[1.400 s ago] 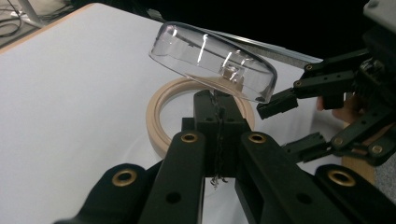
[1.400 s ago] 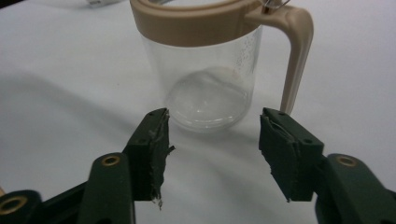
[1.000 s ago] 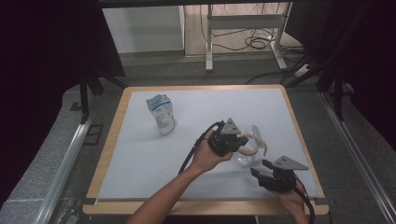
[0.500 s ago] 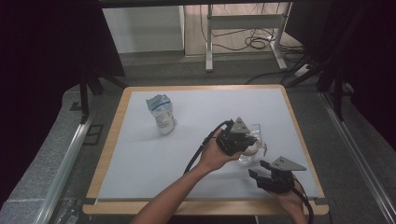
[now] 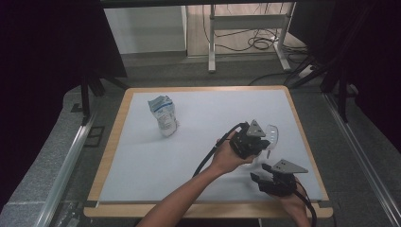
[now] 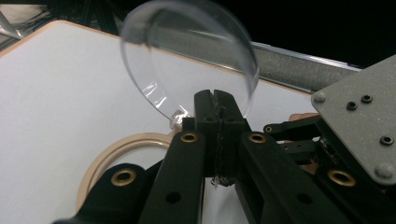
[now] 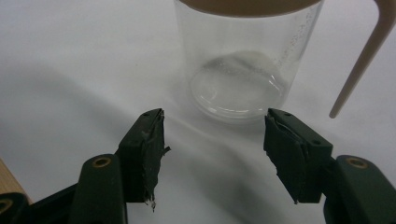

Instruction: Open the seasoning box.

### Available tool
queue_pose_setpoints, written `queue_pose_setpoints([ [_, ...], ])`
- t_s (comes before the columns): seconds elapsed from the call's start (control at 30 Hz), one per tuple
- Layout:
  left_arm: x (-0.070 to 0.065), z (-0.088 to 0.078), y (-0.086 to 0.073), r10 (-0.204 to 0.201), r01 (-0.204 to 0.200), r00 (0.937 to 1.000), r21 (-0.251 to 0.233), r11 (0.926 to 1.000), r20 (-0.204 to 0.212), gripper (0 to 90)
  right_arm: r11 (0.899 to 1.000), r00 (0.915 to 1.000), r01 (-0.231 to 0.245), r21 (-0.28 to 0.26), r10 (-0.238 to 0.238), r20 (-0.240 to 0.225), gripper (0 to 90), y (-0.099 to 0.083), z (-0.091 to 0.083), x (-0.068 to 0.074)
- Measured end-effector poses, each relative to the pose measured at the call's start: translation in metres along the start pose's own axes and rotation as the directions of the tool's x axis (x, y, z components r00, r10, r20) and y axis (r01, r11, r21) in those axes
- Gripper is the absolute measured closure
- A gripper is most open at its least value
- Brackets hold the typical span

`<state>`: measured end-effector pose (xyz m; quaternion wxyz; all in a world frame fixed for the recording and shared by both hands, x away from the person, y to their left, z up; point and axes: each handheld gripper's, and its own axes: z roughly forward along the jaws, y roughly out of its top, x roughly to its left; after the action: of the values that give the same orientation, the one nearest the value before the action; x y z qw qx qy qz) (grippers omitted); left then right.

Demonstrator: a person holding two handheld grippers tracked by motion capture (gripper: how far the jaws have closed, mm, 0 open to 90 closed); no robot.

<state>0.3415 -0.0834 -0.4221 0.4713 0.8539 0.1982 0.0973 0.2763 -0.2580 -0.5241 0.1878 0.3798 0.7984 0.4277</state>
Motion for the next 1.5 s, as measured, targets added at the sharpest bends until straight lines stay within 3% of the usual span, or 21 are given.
queue_pose_setpoints([
  [0.1, 0.001, -0.001, -0.001, 0.010, -0.010, 0.9999, 0.007, 0.9999, -0.002, 90.0, 1.000, 1.0000, -0.002, -0.002, 0.002, -0.005, 39.0, 0.000, 0.000, 0.001],
  [0.23, 0.005, -0.007, -0.007, -0.023, 0.023, 0.9997, -0.019, 0.9996, -0.010, 90.0, 1.000, 1.0000, -0.002, -0.003, 0.002, -0.007, 39.0, 0.000, -0.001, 0.001],
  [0.47, 0.022, -0.038, -0.025, -0.060, 0.059, 0.9980, -0.065, 0.9962, -0.020, 84.9, 1.000, 0.9995, 0.013, -0.014, -0.014, -0.028, 37.9, 0.002, 0.000, 0.006],
  [0.67, 0.033, -0.067, -0.050, -0.097, 0.091, 0.9941, -0.108, 0.9900, -0.048, 69.7, 0.999, 0.9972, 0.035, -0.007, -0.036, -0.066, 37.5, 0.004, 0.003, 0.017],
  [0.73, 0.035, -0.073, -0.056, -0.107, 0.100, 0.9927, -0.110, 0.9888, -0.055, 60.1, 0.999, 0.9959, 0.050, -0.002, -0.050, -0.075, 36.7, 0.005, 0.005, 0.022],
  [0.93, 0.041, -0.095, -0.086, -0.142, 0.130, 0.9854, -0.120, 0.9842, -0.094, 44.7, 0.998, 0.9937, 0.059, 0.006, -0.059, -0.095, 35.8, 0.006, 0.012, 0.034],
  [1.0, 0.043, -0.102, -0.098, -0.149, 0.135, 0.9819, -0.120, 0.9836, -0.117, 41.2, 0.998, 0.9931, 0.066, 0.009, -0.064, -0.098, 35.4, 0.006, 0.014, 0.038],
  [1.1, 0.045, -0.112, -0.118, -0.169, 0.149, 0.9719, -0.127, 0.9806, -0.164, 37.4, 0.997, 0.9916, 0.071, 0.004, -0.070, -0.109, 35.1, 0.007, 0.017, 0.043],
  [1.27, 0.051, -0.128, -0.155, -0.221, 0.201, 0.9548, -0.120, 0.9723, -0.198, 33.9, 0.998, 0.9914, 0.069, 0.001, -0.068, -0.112, 34.2, 0.009, 0.022, 0.050],
  [1.5, 0.057, -0.144, -0.193, -0.276, 0.259, 0.9362, -0.103, 0.9603, -0.218, 33.0, 0.997, 0.9891, 0.081, -0.008, -0.082, -0.122, 33.5, 0.016, 0.033, 0.062],
])
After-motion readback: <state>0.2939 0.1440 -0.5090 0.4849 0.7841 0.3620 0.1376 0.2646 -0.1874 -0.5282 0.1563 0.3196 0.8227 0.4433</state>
